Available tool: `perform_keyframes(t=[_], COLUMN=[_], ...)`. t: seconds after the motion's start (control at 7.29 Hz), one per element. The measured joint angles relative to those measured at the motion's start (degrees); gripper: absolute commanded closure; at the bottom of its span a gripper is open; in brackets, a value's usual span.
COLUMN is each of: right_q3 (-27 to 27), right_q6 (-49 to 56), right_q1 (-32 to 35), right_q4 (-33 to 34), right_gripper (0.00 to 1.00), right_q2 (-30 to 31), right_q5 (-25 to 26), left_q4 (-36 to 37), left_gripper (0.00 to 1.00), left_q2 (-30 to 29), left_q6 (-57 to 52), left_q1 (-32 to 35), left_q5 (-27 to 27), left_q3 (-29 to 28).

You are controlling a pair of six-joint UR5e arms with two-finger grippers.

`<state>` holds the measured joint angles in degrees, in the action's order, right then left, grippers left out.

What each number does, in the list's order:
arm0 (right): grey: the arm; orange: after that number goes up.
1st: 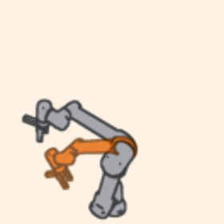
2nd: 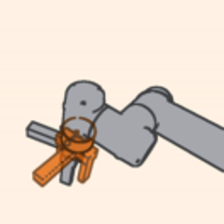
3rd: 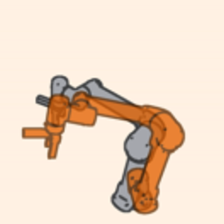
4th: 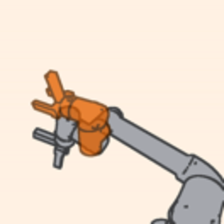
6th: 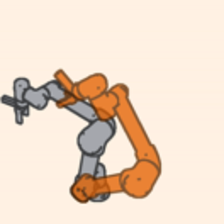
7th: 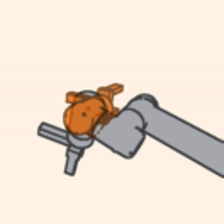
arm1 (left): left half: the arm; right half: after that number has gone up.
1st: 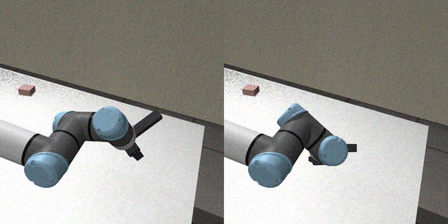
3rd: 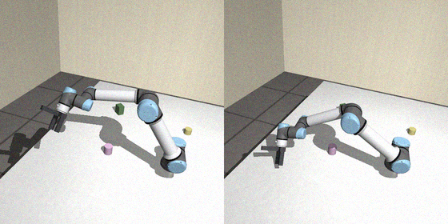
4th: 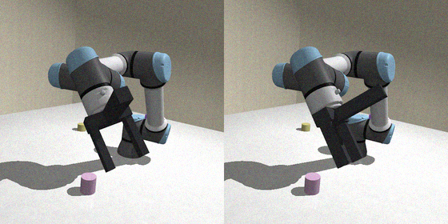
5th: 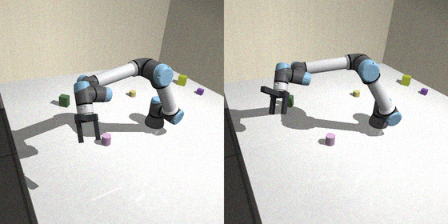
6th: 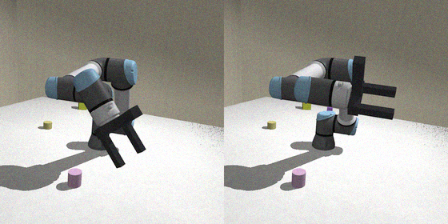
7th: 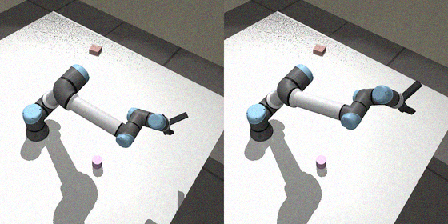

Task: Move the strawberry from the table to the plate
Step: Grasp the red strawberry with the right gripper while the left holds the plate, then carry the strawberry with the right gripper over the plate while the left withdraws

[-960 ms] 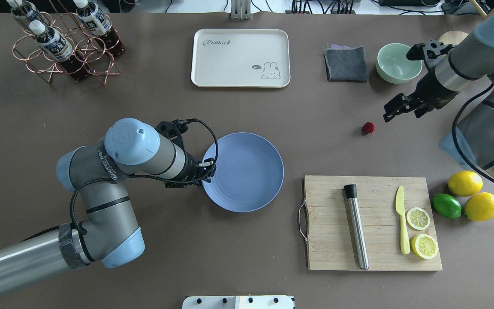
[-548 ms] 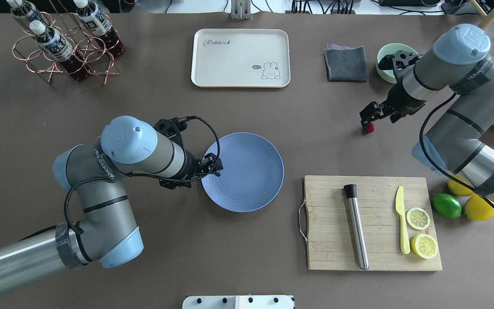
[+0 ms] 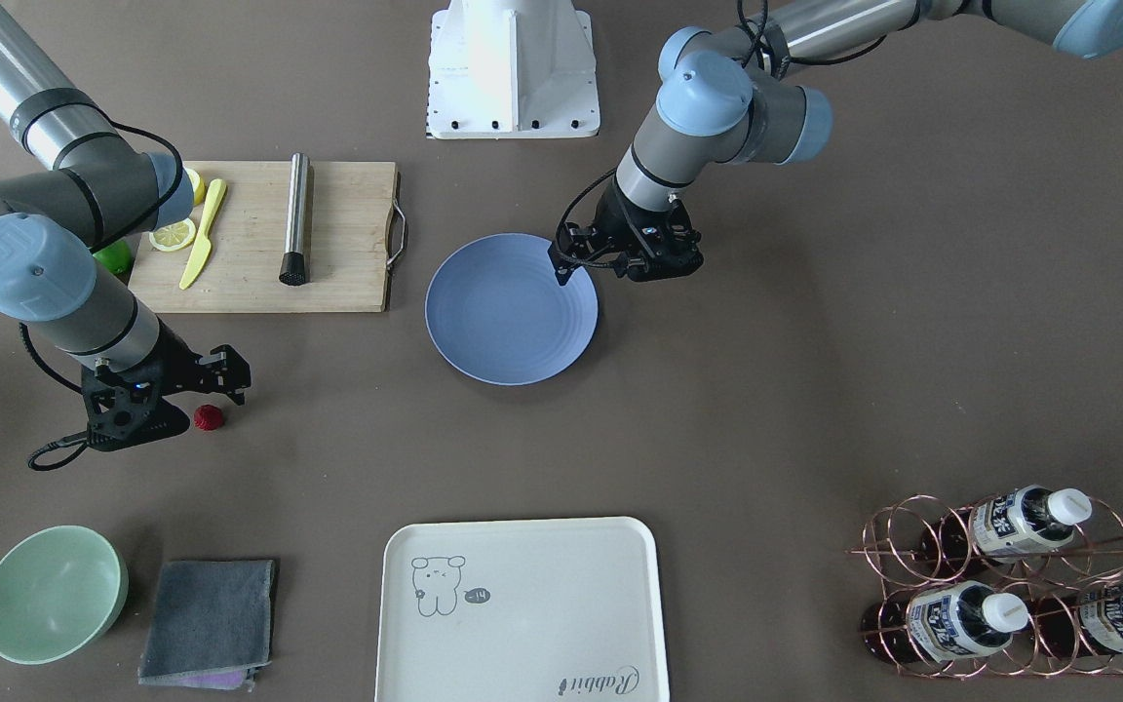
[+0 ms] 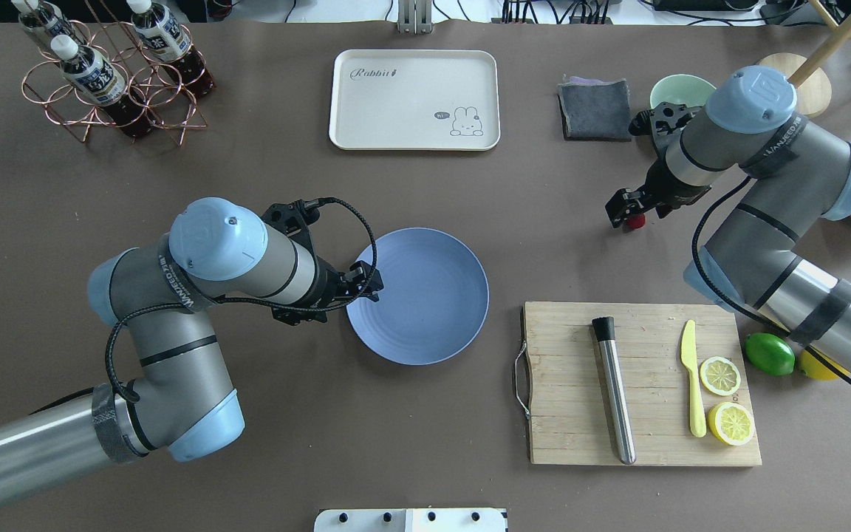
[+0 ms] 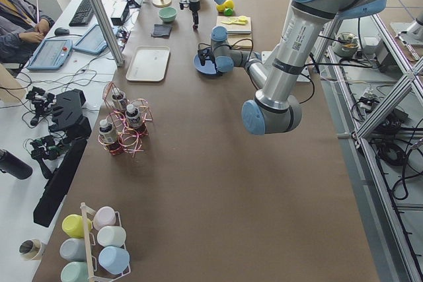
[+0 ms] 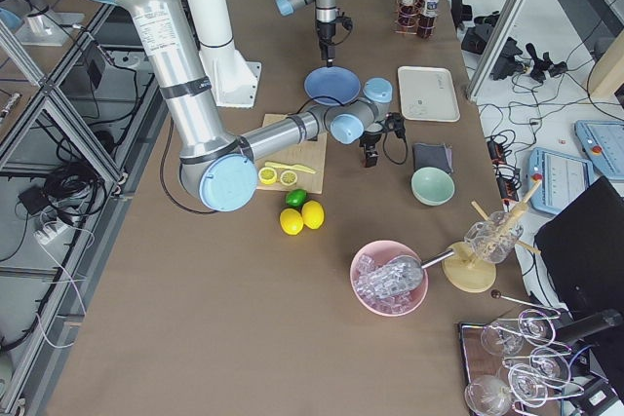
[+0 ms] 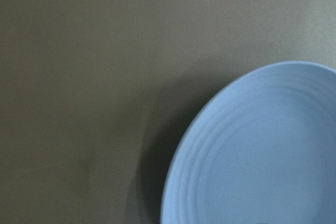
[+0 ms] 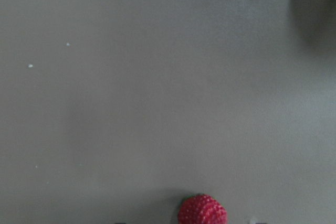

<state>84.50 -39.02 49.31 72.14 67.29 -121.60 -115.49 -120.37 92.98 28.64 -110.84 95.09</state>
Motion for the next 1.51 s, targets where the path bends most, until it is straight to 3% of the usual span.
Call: perform_keyframes(t=[0.14, 0.27, 0.55, 0.82, 1.1, 1.51], right_q3=[-1.23, -1.85, -2.16, -2.16, -1.75, -1.03], right_q6=[0.24, 0.65, 1.55, 1.70, -0.22, -13.76], right_q1=[-0.18, -0.26, -0.23, -0.14, 0.19, -4.09], right_q4=[-0.04, -0.05, -0.06, 0.03, 0.73, 1.17], right_gripper=[0.36, 0.53, 1.00, 1.00, 1.00, 1.00], right_q2=[-0.90, -1.16, -1.15, -1.50, -4.34, -11.89], right_q5=[0.26, 0.40, 0.48, 0.40, -0.50, -1.06], left_q4=[0.00, 0.00, -0.02, 0.06, 0.33, 0.49], left_gripper=[0.09, 0.09, 0.09, 0.10, 0.10, 0.10], left_q2=[0.03, 0.04, 0.02, 0.11, 3.00, 10.83], left_q6=[-0.01, -0.05, -0.06, -0.10, -1.09, -13.43], left_q1=[-0.03, -0.05, 0.12, 0.92, 5.03, 13.65], left_q5=[0.01, 0.01, 0.01, -0.39, -4.68, -11.73], left_q3=[-0.01, -0.02, -0.01, 0.27, 2.95, 6.58])
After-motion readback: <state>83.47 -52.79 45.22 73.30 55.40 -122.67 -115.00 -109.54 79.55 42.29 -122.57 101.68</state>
